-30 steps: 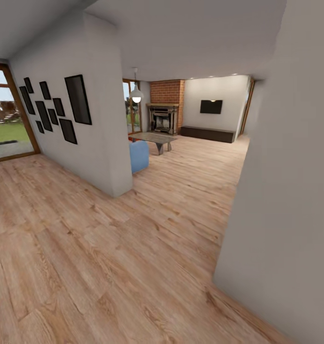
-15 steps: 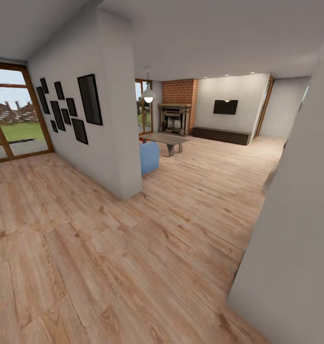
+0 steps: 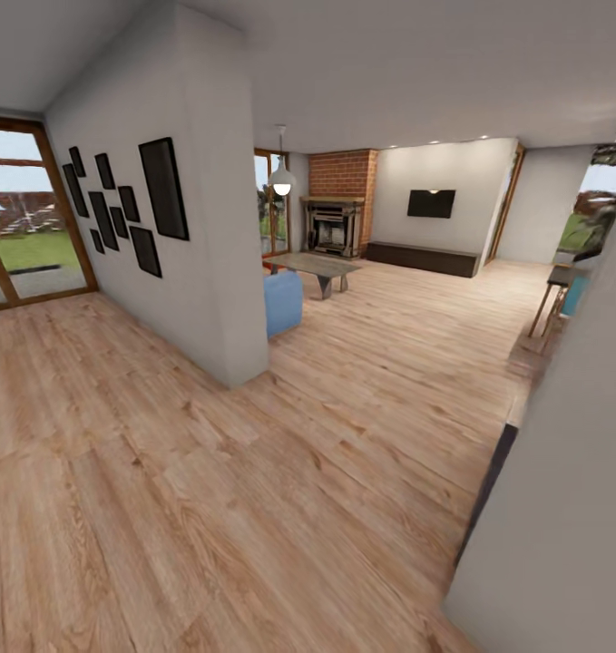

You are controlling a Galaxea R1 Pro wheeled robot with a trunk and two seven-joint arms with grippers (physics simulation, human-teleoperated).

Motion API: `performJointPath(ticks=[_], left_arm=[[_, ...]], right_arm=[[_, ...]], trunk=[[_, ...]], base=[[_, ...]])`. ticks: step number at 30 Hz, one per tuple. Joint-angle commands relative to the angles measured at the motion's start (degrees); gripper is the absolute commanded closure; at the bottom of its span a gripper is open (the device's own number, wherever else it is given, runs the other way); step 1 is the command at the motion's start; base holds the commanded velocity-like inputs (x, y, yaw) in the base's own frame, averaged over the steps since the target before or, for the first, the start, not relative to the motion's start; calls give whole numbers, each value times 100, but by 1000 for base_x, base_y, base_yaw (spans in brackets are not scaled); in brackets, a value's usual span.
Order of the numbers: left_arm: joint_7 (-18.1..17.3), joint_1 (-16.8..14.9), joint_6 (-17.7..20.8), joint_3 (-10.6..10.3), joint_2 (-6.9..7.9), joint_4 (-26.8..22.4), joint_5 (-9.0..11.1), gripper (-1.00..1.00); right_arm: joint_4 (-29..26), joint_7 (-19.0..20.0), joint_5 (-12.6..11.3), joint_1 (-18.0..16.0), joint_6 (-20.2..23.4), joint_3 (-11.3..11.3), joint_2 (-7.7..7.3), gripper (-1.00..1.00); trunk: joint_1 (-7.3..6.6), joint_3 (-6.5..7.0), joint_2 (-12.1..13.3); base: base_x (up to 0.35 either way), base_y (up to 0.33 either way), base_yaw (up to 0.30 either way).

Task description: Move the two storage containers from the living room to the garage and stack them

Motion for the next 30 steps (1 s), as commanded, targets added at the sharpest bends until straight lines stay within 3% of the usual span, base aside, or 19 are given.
performJointPath(ticks=[1,30], left_arm=[[-23,-3,30,-4,2,-2,56,-100],[-23,-3,30,-4,2,-2,56,-100]], right_arm=[[18,16,-59,-7,-28,47,8,-100],[19,21,-66,-7,-37,47,8,-100]], trunk=[[4,-7,-5],[4,-7,-5]], base=[[322,0,0],[322,0,0]])
